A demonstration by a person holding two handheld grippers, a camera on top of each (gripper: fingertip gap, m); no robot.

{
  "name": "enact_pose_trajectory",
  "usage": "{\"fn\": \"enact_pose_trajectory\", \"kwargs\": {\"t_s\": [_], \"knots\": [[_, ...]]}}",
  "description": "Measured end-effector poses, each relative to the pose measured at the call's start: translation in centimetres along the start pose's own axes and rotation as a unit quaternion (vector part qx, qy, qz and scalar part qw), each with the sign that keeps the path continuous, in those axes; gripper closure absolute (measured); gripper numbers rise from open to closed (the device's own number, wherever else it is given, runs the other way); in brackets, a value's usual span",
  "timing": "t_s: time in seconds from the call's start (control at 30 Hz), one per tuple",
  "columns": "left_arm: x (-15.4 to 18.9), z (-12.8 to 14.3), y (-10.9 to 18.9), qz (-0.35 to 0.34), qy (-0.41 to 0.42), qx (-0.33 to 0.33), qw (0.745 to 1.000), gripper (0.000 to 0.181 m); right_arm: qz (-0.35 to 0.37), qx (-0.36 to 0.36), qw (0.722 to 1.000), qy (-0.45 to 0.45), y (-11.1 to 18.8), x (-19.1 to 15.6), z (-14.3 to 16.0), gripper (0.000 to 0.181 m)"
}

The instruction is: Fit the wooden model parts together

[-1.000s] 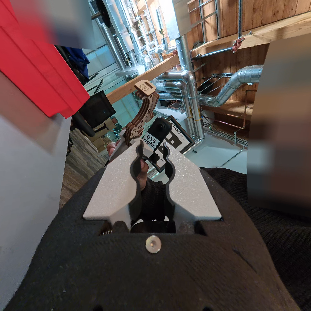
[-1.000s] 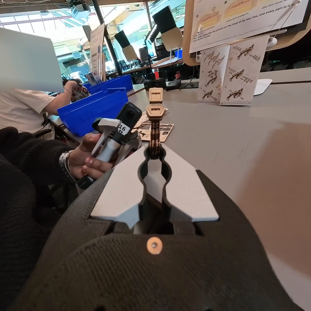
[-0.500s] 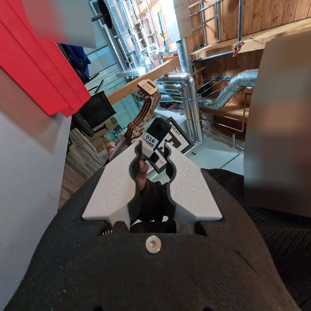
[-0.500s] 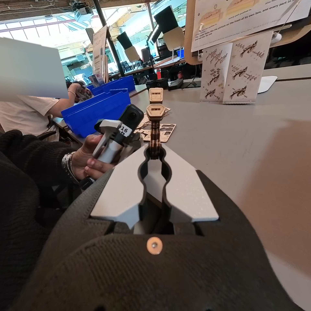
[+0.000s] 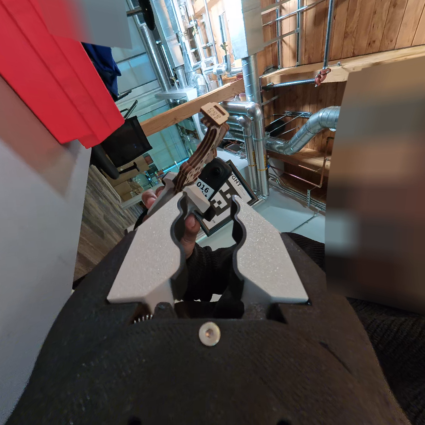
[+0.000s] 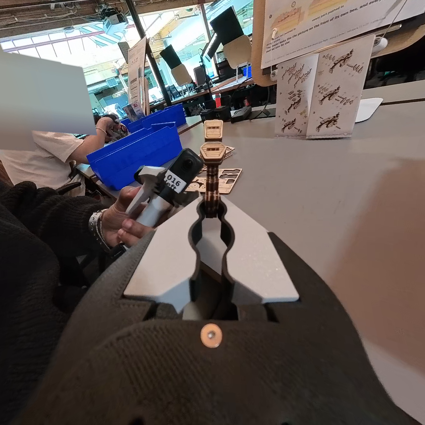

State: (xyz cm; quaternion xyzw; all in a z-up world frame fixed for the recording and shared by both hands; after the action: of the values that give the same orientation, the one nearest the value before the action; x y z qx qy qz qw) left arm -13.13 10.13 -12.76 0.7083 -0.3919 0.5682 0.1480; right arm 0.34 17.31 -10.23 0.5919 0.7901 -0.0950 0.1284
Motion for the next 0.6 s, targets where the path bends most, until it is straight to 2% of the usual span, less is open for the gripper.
{"fn": "enact_pose_trajectory", "kwargs": {"t_s": [0.03,0.6], "knots": [[-0.04,0.04,-0.05,0.002,0.005,-0.003,1.000,0.144,0.000,0.000,1.000,-0.001,-0.01,0.01,0.01,0.173],[0.03,-0.01,0.03,0.004,0.000,-0.002,1.000,0.140,-0.002,0.004,1.000,-0.011,0.03,0.10,0.04,0.173]]}}
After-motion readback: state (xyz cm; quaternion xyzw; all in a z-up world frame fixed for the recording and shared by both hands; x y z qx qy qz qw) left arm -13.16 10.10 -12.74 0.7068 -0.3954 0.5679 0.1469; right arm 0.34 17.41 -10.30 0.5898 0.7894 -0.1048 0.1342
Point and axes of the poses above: each gripper's, where its closed fingertips meet, y back along the fingers, z out of its underside, x = y × z across the jaws, the point moved 8 cm from there along y, back along the fingers, and after that the axes turned 14 degrees about -z, right-handed, at the moved point
